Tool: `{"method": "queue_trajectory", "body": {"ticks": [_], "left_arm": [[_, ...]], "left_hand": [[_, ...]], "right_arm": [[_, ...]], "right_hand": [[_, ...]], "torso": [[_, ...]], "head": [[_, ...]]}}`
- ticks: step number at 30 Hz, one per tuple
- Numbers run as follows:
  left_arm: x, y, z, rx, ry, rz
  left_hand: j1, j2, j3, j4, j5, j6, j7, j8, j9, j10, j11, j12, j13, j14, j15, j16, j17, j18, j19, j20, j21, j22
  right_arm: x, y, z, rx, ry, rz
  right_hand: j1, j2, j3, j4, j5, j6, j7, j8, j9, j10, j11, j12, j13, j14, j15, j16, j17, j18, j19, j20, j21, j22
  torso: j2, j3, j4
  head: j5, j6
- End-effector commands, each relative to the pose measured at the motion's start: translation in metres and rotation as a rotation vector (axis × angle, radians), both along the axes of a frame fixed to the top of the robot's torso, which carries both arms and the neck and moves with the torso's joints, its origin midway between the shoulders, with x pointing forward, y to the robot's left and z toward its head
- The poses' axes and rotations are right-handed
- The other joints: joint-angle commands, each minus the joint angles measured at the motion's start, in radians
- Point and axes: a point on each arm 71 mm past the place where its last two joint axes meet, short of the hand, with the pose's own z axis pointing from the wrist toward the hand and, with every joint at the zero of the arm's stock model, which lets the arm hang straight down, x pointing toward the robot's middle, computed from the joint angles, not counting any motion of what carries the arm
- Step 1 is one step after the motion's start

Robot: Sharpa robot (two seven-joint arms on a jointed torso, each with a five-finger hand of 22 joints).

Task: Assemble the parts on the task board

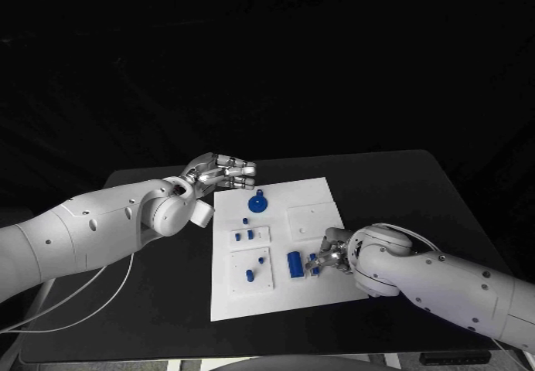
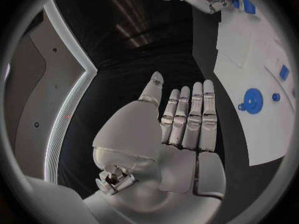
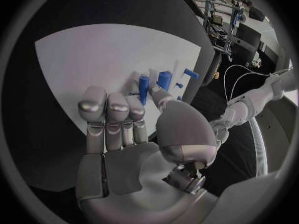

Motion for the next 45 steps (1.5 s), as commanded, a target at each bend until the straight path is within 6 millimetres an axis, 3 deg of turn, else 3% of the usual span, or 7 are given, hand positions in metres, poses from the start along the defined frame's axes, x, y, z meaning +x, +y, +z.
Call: {"method": "queue_trajectory", "body": {"ticks": [1,8,15,18,28,41,45], "left_arm": [[-0.0012,-0.0038,0.0005,-0.012,0.002,-0.029],[-0.0011,-0.0034,0.0001,-0.009,0.007,-0.031],[-0.0011,-0.0033,-0.0002,-0.007,0.010,-0.033],[-0.0011,-0.0033,-0.0003,-0.006,0.011,-0.033],[-0.0012,-0.0033,-0.0004,-0.005,0.012,-0.033],[-0.0013,-0.0036,-0.0006,-0.002,0.014,-0.034],[-0.0013,-0.0036,-0.0007,-0.001,0.014,-0.034]], "left_hand": [[-0.005,0.006,0.003,0.005,0.007,-0.001,0.007,0.001,-0.001,-0.006,0.001,-0.005,0.000,0.000,0.003,0.000,0.001,-0.004,0.000,0.001,0.004,-0.001],[-0.005,0.006,0.003,0.005,0.006,-0.002,0.007,0.001,-0.001,-0.008,0.001,-0.005,0.000,-0.001,0.003,0.000,0.001,-0.003,0.000,0.001,0.004,-0.002],[-0.005,0.004,0.002,0.005,0.002,-0.001,0.008,0.002,-0.001,-0.010,0.002,-0.004,0.000,-0.001,0.004,0.000,0.001,-0.003,0.000,0.002,0.004,-0.002],[-0.005,0.004,0.002,0.005,0.002,-0.001,0.008,0.002,-0.001,-0.010,0.002,-0.004,0.000,-0.001,0.004,0.000,0.001,-0.003,0.000,0.002,0.004,-0.002],[-0.005,0.004,0.002,0.005,0.002,-0.001,0.008,0.002,-0.001,-0.010,0.002,-0.004,0.000,-0.001,0.004,0.000,0.001,-0.003,0.000,0.002,0.004,-0.002],[-0.004,0.004,0.003,0.005,0.003,-0.002,0.008,0.002,-0.001,-0.011,0.003,-0.004,0.000,-0.001,0.004,0.000,0.001,-0.003,0.000,0.002,0.004,-0.003],[-0.005,0.003,0.003,0.006,0.002,-0.004,0.008,0.002,-0.001,-0.014,0.003,-0.005,0.000,-0.002,0.004,0.000,0.001,-0.003,0.000,0.002,0.004,-0.003]], "right_arm": [[-0.0057,0.0045,-0.0069,0.008,0.023,0.028],[-0.0062,0.0045,-0.0069,0.012,0.022,0.030],[-0.0062,0.0036,-0.0065,0.015,0.016,0.026],[-0.0062,0.0031,-0.0062,0.016,0.013,0.023],[-0.0070,0.0022,-0.0049,0.017,0.006,0.024],[-0.0079,0.0031,-0.0042,0.020,0.006,0.029],[-0.0077,0.0030,-0.0042,0.022,0.003,0.027]], "right_hand": [[0.004,-0.017,-0.002,0.014,-0.005,0.000,0.006,-0.003,-0.015,-0.007,0.002,-0.006,-0.002,-0.001,-0.005,-0.002,-0.001,-0.014,0.053,-0.001,-0.003,0.111],[0.011,-0.034,-0.027,0.044,0.012,0.000,0.007,-0.003,-0.017,-0.007,0.003,-0.007,-0.004,-0.002,-0.005,-0.004,-0.002,-0.013,0.053,-0.001,-0.005,0.110],[0.025,-0.035,-0.041,0.057,0.013,0.001,0.007,-0.003,-0.018,-0.007,0.003,-0.006,-0.004,-0.001,-0.005,-0.003,0.001,-0.013,0.053,-0.001,-0.005,0.110],[0.034,-0.026,-0.037,0.045,0.016,0.000,0.006,-0.003,-0.018,-0.007,0.002,-0.006,-0.003,-0.001,-0.005,-0.003,0.001,-0.013,0.053,-0.001,-0.005,0.110],[0.028,0.010,0.017,-0.063,0.043,-0.003,0.005,-0.002,-0.015,-0.009,0.001,-0.008,-0.004,-0.001,-0.006,-0.006,0.000,-0.014,0.053,-0.002,-0.008,0.110],[0.010,0.014,0.013,-0.074,0.037,-0.003,0.005,-0.003,-0.014,-0.008,0.001,-0.007,-0.004,-0.001,-0.006,-0.009,-0.002,-0.013,0.053,-0.002,-0.006,0.110],[-0.004,0.005,-0.001,-0.055,0.006,-0.003,0.006,-0.003,-0.014,-0.009,0.002,-0.008,-0.004,-0.001,-0.005,-0.009,-0.002,-0.013,0.053,-0.002,-0.009,0.110]], "torso": [[0.000,-0.0004,0.0001],[0.000,-0.0001,0.0002],[0.000,0.0002,-0.0002],[0.000,0.0003,-0.0003],[0.000,0.0003,-0.0004],[0.000,0.0000,0.0000],[0.000,-0.0001,-0.0001]], "head": [[0.000,0.000],[0.001,-0.001],[0.002,-0.002],[0.002,-0.003],[0.005,-0.004],[0.005,-0.004],[0.006,-0.004]]}}
